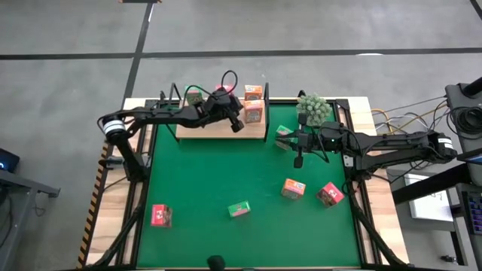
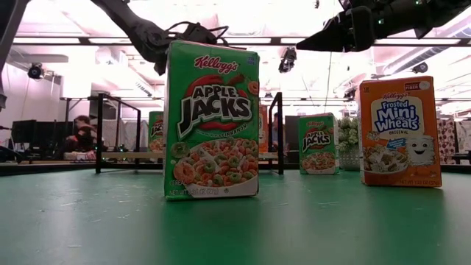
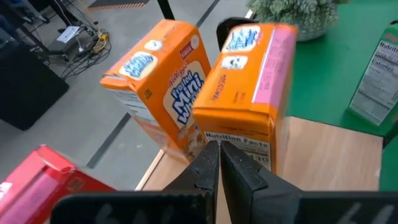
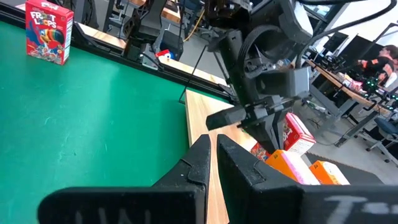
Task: Stack cereal on shelf
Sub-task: Put the left orange cereal box aligned with the other orange cereal box on the shelf, then put the bottom green cereal box aligned with the other green cereal box on the shelf
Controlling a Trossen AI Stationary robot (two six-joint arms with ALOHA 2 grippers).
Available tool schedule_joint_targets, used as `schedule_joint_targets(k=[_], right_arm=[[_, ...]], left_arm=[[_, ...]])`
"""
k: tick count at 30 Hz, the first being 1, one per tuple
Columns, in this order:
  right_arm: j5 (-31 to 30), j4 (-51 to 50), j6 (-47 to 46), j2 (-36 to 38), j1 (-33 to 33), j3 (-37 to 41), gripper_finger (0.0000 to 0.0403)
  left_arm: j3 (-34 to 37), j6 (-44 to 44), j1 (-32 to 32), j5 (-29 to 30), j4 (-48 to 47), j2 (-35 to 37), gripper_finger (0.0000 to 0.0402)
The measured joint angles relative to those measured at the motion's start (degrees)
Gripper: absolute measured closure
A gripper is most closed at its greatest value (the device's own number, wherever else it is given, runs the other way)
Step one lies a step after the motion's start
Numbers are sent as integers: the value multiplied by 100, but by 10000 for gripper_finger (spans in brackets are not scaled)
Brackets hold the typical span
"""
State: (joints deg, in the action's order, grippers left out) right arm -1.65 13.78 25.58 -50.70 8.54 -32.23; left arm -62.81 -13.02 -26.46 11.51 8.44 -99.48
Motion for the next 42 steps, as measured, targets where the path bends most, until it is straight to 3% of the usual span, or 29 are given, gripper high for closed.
schedule_joint_targets(k=[17,27,33,42], right_arm=[[-2,-2,46,0,2,0,385],[-6,-4,-11,0,0,0,385],[-151,4,-30,0,0,0,385],[-157,22,7,0,2,0,385]], left_arm=[[-11,36,-2,1,74,-140,402],[-15,157,118,9,-358,488,402],[-17,180,598,9,-946,1137,402],[-17,807,1911,-4,-2228,2078,402]])
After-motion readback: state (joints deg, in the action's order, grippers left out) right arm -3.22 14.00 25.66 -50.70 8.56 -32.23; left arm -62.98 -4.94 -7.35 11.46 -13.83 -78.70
